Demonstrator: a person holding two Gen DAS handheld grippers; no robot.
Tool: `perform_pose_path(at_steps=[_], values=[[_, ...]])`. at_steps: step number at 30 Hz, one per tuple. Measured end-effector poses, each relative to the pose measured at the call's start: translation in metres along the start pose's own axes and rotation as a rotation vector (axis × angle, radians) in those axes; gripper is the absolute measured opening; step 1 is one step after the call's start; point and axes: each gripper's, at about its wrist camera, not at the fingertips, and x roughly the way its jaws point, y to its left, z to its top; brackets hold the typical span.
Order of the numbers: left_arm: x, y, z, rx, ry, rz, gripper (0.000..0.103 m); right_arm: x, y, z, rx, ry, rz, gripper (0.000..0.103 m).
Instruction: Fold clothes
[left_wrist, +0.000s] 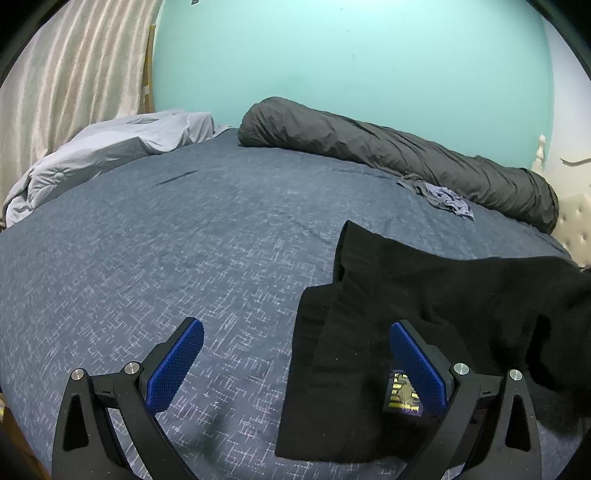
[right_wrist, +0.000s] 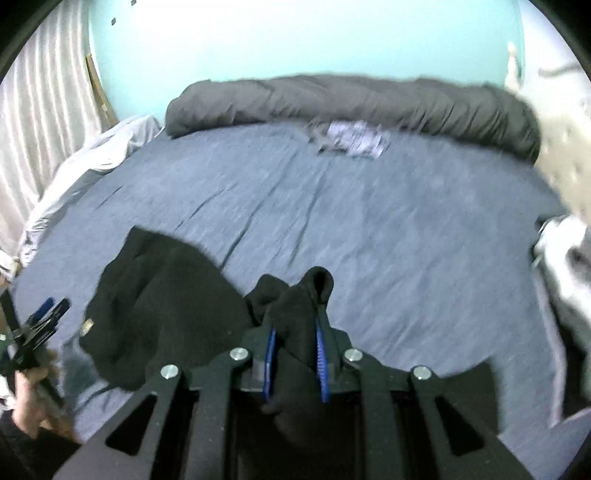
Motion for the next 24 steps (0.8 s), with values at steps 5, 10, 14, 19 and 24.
perform_pose_path(at_steps=[5,10,14,19,24], values=[[0.003,-0.002,0.002,0.008,0.001,0.004,0.103,0.023,-0.019,0.037,-0.046,-0.044,-0.095,0.017],[0.007,-0.006,0.005,0.008,0.005,0.000,0.103,0.025,-0.021,0.061,-0.140,-0.106,-0.229,0.017],[0.011,-0.011,0.006,0.027,0.007,-0.003,0.103,0.053,-0.023,0.057,-0.132,-0.043,-0.144,0.017],[0.015,-0.011,0.009,0.025,0.008,-0.001,0.103,0.087,-0.028,0.009,-0.082,0.118,-0.065,0.017],[0.016,-0.012,0.009,0.020,0.014,-0.007,0.103,0.103,-0.048,-0.061,0.034,0.228,0.010,0.022]])
